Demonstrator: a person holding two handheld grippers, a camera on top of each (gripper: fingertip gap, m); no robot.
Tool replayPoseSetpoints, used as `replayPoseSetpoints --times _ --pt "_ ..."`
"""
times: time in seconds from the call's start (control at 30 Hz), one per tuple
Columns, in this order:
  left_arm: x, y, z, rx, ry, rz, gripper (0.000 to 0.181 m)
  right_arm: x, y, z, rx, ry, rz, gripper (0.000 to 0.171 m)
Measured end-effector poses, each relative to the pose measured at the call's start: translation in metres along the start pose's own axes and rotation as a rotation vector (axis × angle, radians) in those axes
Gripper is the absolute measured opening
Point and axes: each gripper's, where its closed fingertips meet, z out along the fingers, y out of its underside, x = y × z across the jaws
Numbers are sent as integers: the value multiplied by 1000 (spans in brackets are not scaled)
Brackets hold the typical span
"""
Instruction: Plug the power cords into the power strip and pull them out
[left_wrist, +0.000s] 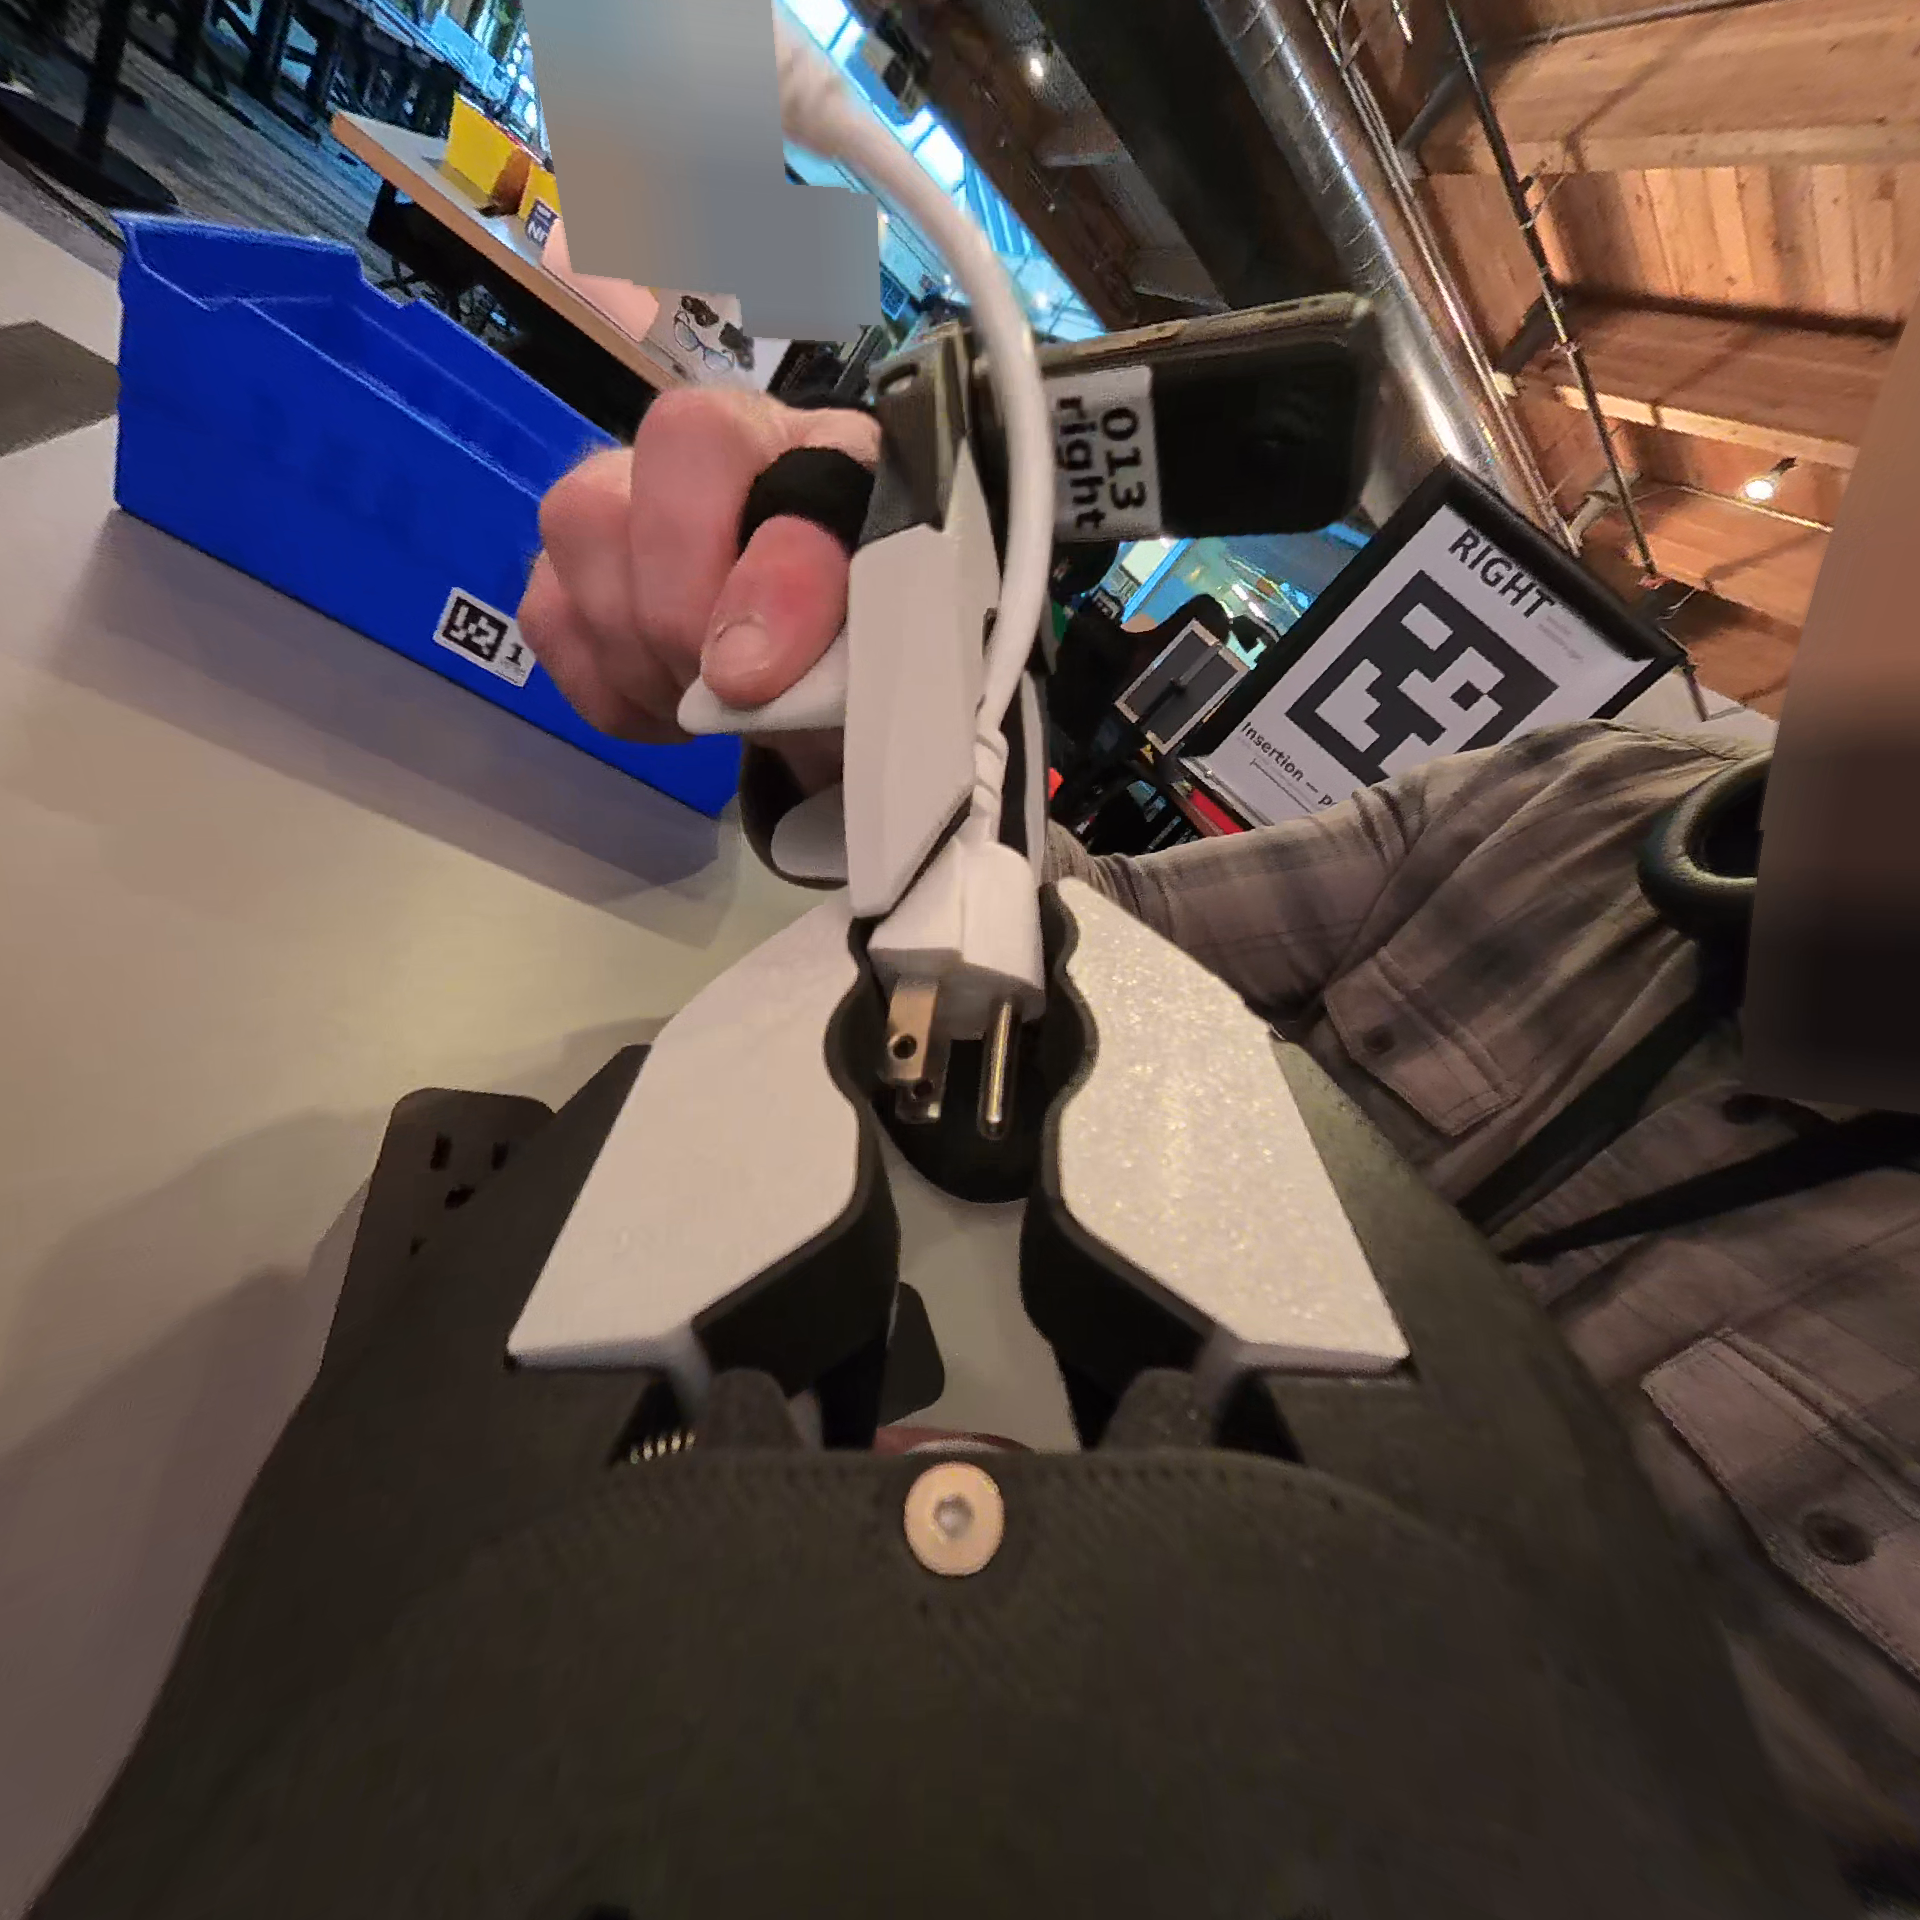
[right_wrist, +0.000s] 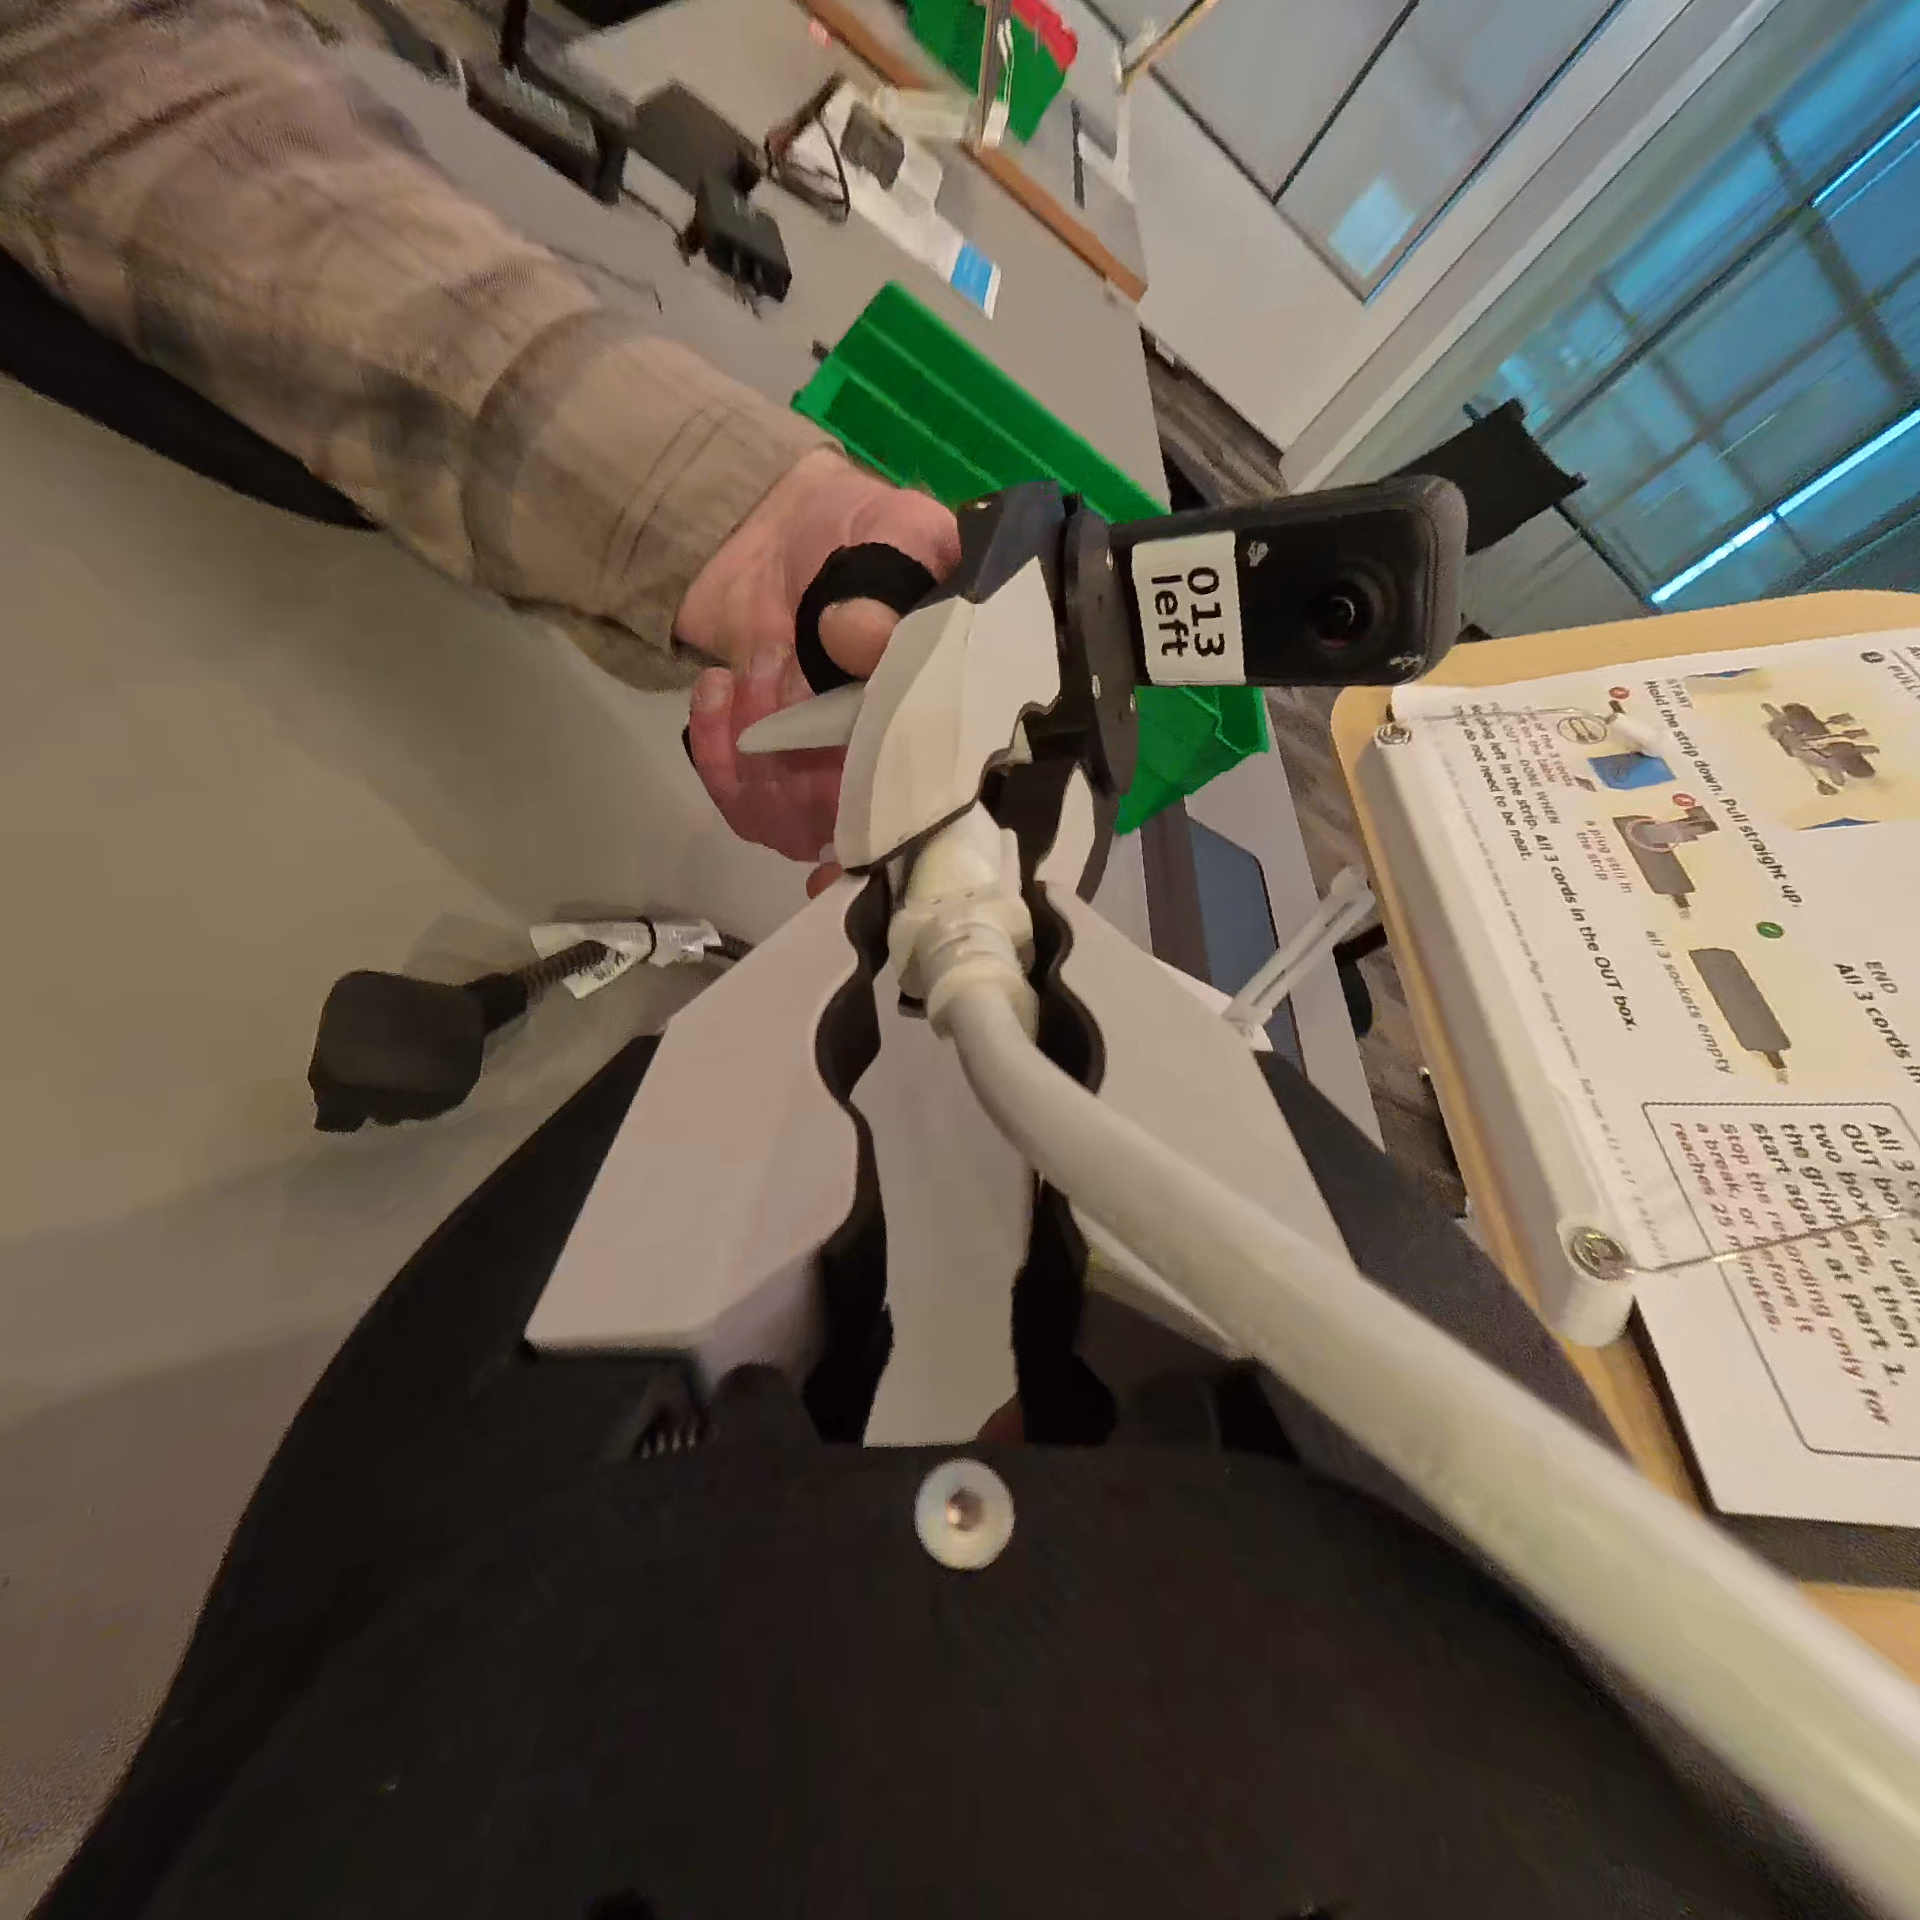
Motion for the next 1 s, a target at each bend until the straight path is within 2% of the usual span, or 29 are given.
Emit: replayPoseSetpoints --times 0.17,0.27,0.33,0.37,0.43,0.57,0.63,0.77,0.83,0.9,1.0 --pt "-3 -6 -2 37 -9 -19 26 5 1 1 32 14 45 22" --pt "-6 -19 -5 88 -90 32 29 16 -3 1 104 49 155 22" --pt "-14 -26 -12 91 -212 110 44 20 1 2 117 46 236 23" --pt "-9 -31 -16 100 -241 198 51 21 2 2 141 35 285 23" --pt "-3 -45 -29 114 -390 430 52 28 3 -1 196 32 399 22" --pt "6 -47 -37 -87 -680 906 68 34 -3 -5 290 -35 590 22" --pt "2 -44 -32 -224 -826 1165 70 36 -10 -7 365 -82 697 22" --pt "-11 -44 -23 -358 -1012 1494 56 31 -15 -7 420 -197 837 22" --pt "-14 -40 -17 -398 -1026 1564 46 25 -18 -6 438 -257 876 22" --pt "-11 -47 -19 -381 -1084 1645 26 21 -21 -5 448 -299 898 22" --pt "-9 -47 -18 -382 -1085 1657 26 20 -24 -6 461 -329 924 22"
